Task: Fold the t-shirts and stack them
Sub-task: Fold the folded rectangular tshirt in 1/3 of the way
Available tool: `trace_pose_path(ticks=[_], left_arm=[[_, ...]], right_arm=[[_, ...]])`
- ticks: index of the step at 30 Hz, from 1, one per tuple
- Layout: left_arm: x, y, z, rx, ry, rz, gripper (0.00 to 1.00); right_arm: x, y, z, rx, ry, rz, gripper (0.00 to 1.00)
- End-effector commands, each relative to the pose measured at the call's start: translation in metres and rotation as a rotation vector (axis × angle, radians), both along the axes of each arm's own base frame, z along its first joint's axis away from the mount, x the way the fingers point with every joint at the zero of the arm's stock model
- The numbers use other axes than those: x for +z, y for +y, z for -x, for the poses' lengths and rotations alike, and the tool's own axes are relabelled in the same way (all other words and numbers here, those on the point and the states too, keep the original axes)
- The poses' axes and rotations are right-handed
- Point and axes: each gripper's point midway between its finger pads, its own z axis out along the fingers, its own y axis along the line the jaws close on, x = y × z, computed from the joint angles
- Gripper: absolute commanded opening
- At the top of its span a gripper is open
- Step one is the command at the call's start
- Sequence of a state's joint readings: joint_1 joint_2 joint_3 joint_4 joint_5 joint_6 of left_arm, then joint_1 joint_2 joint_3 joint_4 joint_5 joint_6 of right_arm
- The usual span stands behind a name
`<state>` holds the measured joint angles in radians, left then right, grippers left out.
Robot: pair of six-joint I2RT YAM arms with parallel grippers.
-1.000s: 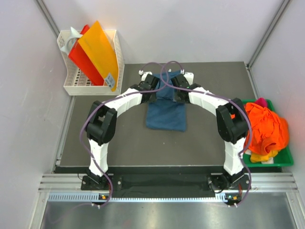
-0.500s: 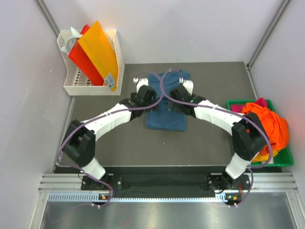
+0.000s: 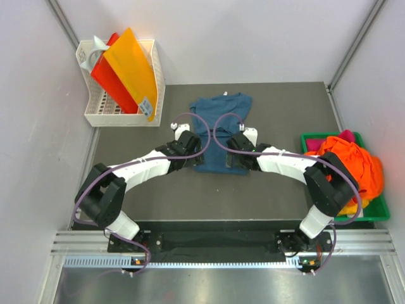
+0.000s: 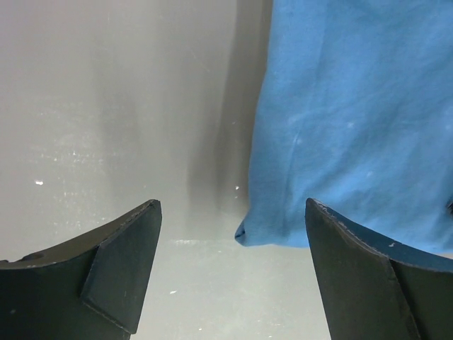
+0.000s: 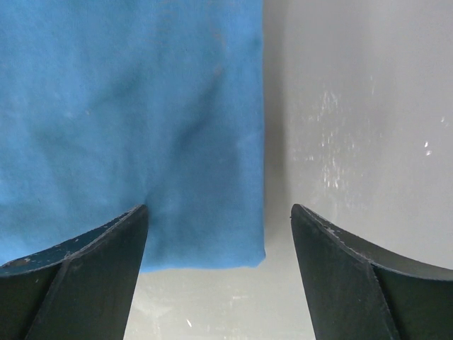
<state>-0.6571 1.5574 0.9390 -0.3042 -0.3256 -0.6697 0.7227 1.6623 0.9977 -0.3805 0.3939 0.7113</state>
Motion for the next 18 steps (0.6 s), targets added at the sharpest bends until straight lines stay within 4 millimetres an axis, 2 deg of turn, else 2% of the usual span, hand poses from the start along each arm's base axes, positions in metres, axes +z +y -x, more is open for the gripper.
trace_pose_path(ticks=[1, 8, 12, 16, 17, 18], left_arm=[[0.017, -0.011, -0.007, 0.013, -0.055, 0.077, 0.87], [0.002, -0.021, -0.006, -0.001, -0.024, 0.096, 0.86], [-0.014, -0.025, -0.005, -0.006, 0.012, 0.088, 0.8], [-0.025, -0.027, 0.004, -0.01, 0.051, 0.114, 0.63], [-0.026, -0.027, 0.006, -0.011, 0.055, 0.121, 0.48], [-0.026, -0.027, 0.009, -0.014, 0.058, 0.127, 0.39]], right_arm=[[0.01, 0.006, 0.005, -0.008, -0.039, -0.062, 0.8], [-0.014, -0.001, 0.024, -0.016, 0.015, -0.076, 0.72], [-0.026, -0.002, 0.031, -0.013, 0.043, -0.078, 0.58], [-0.03, -0.003, 0.037, -0.01, 0.055, -0.082, 0.44], [-0.029, -0.003, 0.038, -0.007, 0.055, -0.084, 0.41], [-0.031, -0.005, 0.04, -0.008, 0.058, -0.079, 0.38]])
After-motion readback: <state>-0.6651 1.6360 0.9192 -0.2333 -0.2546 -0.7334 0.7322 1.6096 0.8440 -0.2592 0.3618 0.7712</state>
